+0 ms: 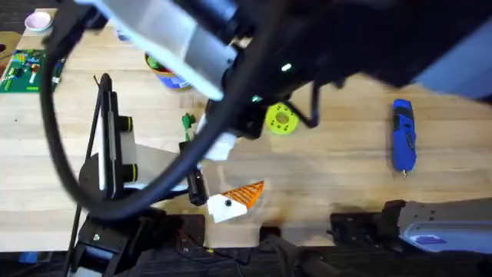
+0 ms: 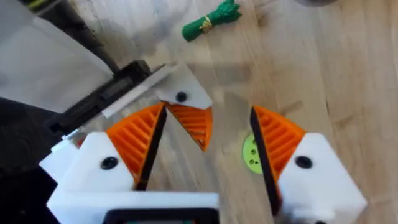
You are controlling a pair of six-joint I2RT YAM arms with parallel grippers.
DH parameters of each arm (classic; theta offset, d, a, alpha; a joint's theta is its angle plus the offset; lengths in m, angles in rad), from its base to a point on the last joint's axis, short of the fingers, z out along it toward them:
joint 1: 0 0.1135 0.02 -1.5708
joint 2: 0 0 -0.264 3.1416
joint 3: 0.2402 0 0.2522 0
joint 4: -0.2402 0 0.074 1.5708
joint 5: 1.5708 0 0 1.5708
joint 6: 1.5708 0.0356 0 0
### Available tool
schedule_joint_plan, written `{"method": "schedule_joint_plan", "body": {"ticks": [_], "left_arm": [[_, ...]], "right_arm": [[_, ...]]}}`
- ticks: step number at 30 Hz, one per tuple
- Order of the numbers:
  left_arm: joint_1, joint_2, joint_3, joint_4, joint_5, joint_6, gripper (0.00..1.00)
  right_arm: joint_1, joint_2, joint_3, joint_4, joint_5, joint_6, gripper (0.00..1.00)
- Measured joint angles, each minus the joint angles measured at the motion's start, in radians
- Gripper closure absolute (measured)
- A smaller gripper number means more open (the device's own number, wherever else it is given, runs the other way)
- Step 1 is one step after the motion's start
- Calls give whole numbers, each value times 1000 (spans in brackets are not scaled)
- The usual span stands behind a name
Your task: Pick up the gripper from the table and insert it into the empty holder that is missing its gripper. Then pick up a screw, insert it into the mounting hole, and use the screwdriver to tighten it. Finally, clean up the table by picking up the vegetable and placing it into the bucket.
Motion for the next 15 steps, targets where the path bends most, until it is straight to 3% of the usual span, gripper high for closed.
{"method": "schedule_joint_plan", "body": {"ticks": [4, 9, 15], "left_arm": [[0, 0, 0, 0, 0, 4, 8], [0, 0, 0, 0, 0, 4, 8], [0, 0, 0, 0, 0, 4, 8]], "right_arm": [[-97, -91, 0, -25, -3, 14, 126], [-312, -203, 0, -100, 10, 22, 126], [-542, -247, 0, -212, 36, 33, 126]]}}
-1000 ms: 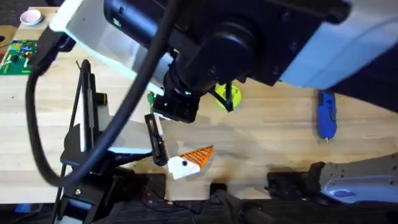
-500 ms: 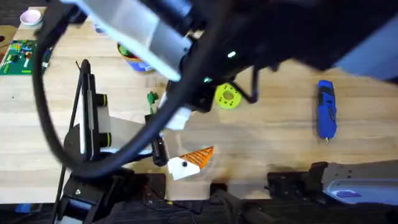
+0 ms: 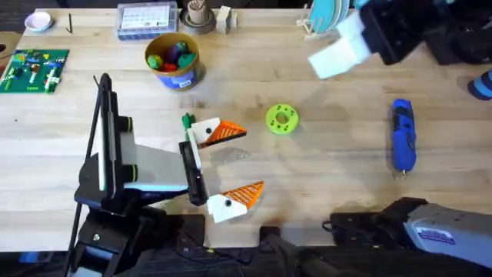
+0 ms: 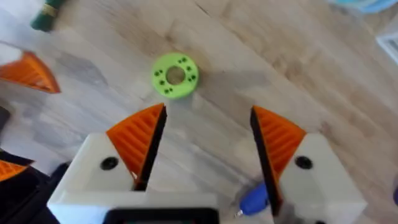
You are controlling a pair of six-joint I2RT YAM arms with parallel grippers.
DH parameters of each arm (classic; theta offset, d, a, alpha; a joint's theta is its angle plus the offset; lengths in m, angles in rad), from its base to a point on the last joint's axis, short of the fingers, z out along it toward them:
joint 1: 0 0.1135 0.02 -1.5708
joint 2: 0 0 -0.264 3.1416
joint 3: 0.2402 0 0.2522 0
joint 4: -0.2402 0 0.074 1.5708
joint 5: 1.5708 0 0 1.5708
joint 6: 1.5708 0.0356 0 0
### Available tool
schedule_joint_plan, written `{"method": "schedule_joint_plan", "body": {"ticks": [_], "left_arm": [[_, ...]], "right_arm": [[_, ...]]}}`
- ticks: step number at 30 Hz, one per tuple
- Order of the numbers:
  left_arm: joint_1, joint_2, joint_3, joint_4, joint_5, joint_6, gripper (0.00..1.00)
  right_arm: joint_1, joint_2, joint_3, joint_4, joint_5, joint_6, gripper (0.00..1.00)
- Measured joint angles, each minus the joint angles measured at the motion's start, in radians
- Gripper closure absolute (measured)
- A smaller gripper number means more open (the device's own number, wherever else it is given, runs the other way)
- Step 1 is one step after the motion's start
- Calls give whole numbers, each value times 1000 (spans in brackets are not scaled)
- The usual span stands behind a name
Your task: Pick up the gripper from the table and insert it into the empty holder that is missing its gripper. Then pick up a screw, insert it into the mounting hole, and use the screwdriver to tighten it. Finally, clean up the table by picking up the vegetable and placing it into the bucket.
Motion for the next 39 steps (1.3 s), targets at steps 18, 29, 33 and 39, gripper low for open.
{"method": "schedule_joint_plan", "body": {"ticks": [18, 29, 33, 39], "left_arm": [[0, 0, 0, 0, 0, 0, 8], [0, 0, 0, 0, -1, 0, 9], [0, 0, 0, 0, -2, 0, 8], [0, 0, 0, 0, -3, 0, 8]], "right_arm": [[-734, 44, -363, 131, 107, 123, 119], [-931, 64, -508, 278, -28, -17, 119], [-1002, 118, -521, 309, -102, -92, 119], [-1068, 220, -521, 337, -201, -169, 117]]}}
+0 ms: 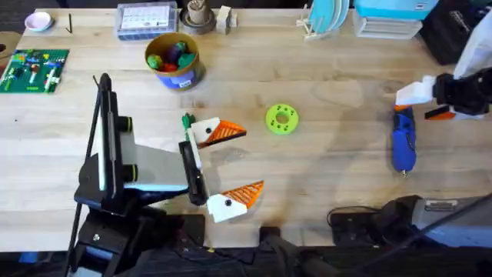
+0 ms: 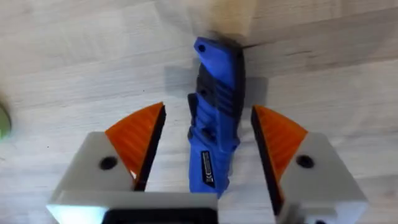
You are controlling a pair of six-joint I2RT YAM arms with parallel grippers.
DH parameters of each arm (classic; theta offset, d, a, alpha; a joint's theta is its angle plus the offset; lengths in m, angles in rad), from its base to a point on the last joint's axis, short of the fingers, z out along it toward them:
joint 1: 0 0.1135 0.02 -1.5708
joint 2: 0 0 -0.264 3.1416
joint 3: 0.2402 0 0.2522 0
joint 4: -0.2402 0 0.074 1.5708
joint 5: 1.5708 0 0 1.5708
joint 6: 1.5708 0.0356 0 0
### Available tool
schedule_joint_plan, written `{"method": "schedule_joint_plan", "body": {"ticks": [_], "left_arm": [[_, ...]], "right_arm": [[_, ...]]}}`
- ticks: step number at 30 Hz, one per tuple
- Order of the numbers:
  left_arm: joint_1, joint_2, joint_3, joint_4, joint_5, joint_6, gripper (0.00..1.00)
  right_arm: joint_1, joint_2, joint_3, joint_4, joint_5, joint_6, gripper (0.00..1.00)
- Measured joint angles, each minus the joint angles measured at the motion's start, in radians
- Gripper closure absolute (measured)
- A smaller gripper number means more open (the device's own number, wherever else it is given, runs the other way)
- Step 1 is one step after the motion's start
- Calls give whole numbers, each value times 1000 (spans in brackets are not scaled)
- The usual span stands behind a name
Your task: Pick up the gripper from the table and insert it into the empty holder that is missing its gripper. Then pick up a screw, insert it into the mounting hole, and use the screwdriver to tighten it. Finally, clean up the table by picking up the vegetable and placing it into the bucket.
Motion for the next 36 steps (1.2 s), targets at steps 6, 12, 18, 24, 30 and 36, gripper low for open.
{"method": "schedule_joint_plan", "body": {"ticks": [6, 12, 18, 24, 30, 36], "left_arm": [[0, 0, 0, 0, -1, 0, 8], [0, 0, 0, 0, -1, 0, 8], [0, 0, 0, 0, -1, 0, 8], [0, 0, 0, 0, -1, 0, 8], [0, 0, 0, 0, -1, 0, 7], [0, 0, 0, 0, -1, 0, 7]], "right_arm": [[8, 110, -1, 43, -26, -41, 117], [15, 179, -1, 56, -16, -62, 117], [13, 180, -1, 53, -13, -67, 117], [18, 180, -1, 41, -3, -77, 117], [42, 180, -1, 28, 48, -91, 117], [52, 180, 0, -6, 86, -91, 117]]}}
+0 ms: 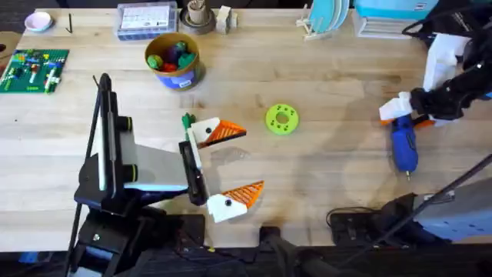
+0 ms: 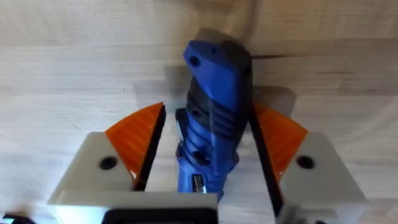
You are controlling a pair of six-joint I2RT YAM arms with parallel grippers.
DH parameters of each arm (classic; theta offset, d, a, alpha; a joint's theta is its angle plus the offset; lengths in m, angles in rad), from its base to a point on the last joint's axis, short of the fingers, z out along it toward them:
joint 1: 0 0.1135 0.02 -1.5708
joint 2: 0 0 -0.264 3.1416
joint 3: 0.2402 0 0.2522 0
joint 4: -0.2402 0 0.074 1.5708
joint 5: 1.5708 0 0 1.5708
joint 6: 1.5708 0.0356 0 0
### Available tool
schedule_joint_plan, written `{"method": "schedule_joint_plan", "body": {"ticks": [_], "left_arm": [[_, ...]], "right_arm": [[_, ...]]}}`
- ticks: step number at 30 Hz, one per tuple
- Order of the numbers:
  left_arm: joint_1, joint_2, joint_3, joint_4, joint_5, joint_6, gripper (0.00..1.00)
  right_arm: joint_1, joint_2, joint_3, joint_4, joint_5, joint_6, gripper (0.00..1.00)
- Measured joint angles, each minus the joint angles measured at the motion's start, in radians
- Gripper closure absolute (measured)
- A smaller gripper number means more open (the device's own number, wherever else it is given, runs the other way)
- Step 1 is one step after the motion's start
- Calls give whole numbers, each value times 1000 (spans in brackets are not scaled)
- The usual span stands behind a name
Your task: Pick up the gripper from the table and insert it into the empty holder that is missing its gripper. Then pick up a screw, insert it into the mounting hole, and use the screwdriver to tighten it. Finally, clean up the table by picking up the vegetable and placing it into the bucket.
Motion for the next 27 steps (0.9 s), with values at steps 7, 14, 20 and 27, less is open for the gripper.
{"method": "schedule_joint_plan", "body": {"ticks": [7, 14, 20, 27], "left_arm": [[0, 0, 0, 0, 0, 0, 7], [0, 0, 0, 0, 0, 0, 8], [0, 0, 0, 0, 0, 0, 8], [0, 0, 0, 0, 0, 0, 7]], "right_arm": [[0, 0, 0, -10, 27, 4, 283], [0, 0, 0, -8, 35, 9, 503], [0, 0, 0, -2, 35, 10, 479], [0, 0, 0, 12, 35, 21, 396]]}}
